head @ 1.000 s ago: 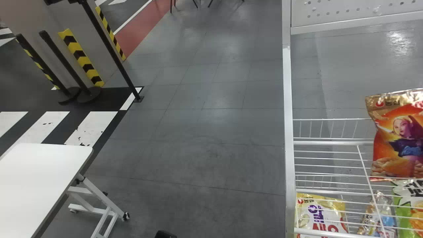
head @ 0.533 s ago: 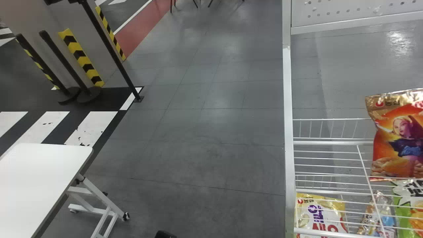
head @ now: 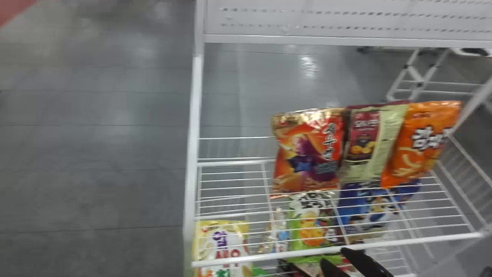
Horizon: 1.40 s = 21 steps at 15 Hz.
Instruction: Hold basket handle with left hand then pick Jagalchi snack with right hand and place into basket
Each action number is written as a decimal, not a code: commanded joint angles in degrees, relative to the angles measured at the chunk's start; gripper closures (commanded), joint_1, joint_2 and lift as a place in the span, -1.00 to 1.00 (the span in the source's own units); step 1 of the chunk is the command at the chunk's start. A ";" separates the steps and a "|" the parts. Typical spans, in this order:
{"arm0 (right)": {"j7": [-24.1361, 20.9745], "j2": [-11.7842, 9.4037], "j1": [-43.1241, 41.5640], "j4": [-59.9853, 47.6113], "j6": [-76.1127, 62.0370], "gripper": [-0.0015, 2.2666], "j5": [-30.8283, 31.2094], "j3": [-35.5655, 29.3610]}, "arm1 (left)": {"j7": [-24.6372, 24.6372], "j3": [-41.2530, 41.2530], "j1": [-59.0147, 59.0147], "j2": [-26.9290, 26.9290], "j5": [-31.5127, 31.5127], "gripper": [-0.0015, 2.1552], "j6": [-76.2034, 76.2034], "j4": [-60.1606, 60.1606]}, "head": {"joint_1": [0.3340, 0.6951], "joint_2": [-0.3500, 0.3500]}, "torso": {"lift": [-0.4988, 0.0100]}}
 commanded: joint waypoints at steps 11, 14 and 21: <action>-18.96 0.05 4.20 8.62 -41.74 -0.89 15.04 17.09 | -0.57 -1.46 0.00 -1.01 -1.49 0.99 1.21 -0.12 | 1.00 -0.78 | 0.93; -18.87 0.05 4.20 10.55 -45.26 -0.89 16.09 16.82 | -0.57 -1.46 -0.09 -1.01 -1.49 0.99 1.21 -0.03 | 1.00 -0.73 | 0.93; -18.87 0.05 4.64 11.43 -47.72 -0.89 16.09 15.07 | -0.57 -1.46 -0.09 -0.83 -1.58 0.99 1.56 -0.12 | 1.00 -0.87 | 0.93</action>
